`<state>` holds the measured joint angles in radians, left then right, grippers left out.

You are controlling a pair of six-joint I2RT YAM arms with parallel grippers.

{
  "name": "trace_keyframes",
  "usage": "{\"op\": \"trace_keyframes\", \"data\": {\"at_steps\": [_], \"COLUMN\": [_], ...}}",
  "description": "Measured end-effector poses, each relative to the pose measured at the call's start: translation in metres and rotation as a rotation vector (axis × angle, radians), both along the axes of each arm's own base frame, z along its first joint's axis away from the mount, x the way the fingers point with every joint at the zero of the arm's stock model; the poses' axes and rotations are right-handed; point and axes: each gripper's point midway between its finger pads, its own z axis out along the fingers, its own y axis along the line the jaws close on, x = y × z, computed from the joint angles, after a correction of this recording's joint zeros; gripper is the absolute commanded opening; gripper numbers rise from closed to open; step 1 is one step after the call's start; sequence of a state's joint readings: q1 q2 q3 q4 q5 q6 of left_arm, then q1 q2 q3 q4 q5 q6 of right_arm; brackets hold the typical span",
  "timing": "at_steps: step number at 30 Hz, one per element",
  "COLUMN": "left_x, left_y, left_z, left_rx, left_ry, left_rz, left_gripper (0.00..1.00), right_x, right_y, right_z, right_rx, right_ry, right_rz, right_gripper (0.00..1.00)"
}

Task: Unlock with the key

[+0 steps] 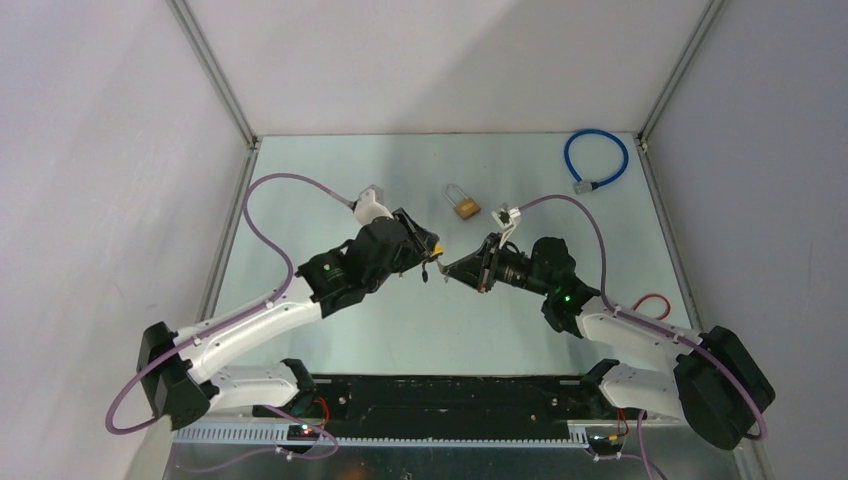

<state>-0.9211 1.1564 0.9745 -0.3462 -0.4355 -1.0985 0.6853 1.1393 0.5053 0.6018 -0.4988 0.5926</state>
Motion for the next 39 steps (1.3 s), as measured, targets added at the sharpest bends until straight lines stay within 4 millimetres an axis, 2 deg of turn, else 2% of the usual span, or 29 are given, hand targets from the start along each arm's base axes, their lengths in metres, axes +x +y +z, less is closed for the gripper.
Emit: {"op": "trace_keyframes", "data": {"at_steps": [9, 18, 29, 34, 35, 39], "left_x": [0.0, -0.002, -0.003, -0.002, -0.002, -0.002], "left_y": [0.002, 0.007, 0.01, 0.008, 0.008, 0.005], "left_z": [-0.003, -0.005, 0.01, 0.01, 0.01, 0.013], "left_rx": [0.004, -0.028, -0.133, -0.149, -0.152, -0.159], "left_ry": [-0.001, 0.002, -0.003, -0.013, -0.016, -0.034], "left_rz": [0.005, 0.032, 0.076, 0.072, 0.07, 0.054], "left_gripper": [0.01, 0.03, 0.02, 0.02, 0.05, 0.01], "right_x": [0.006, 0.003, 0.001, 0.002, 0.002, 0.004], "right_y": [-0.001, 0.005, 0.014, 0.016, 0.015, 0.01], "right_z": [-0.005, -0.005, 0.005, 0.005, 0.005, 0.009], "right_rx": [0.0, 0.004, 0.071, 0.089, 0.093, 0.116], "right_ry": [0.067, 0.078, 0.022, 0.028, 0.035, 0.067], "right_rz": [-0.056, -0.085, -0.102, -0.093, -0.09, -0.07], "right_gripper": [0.0, 0.0, 0.0, 0.0, 0.0, 0.0]}}
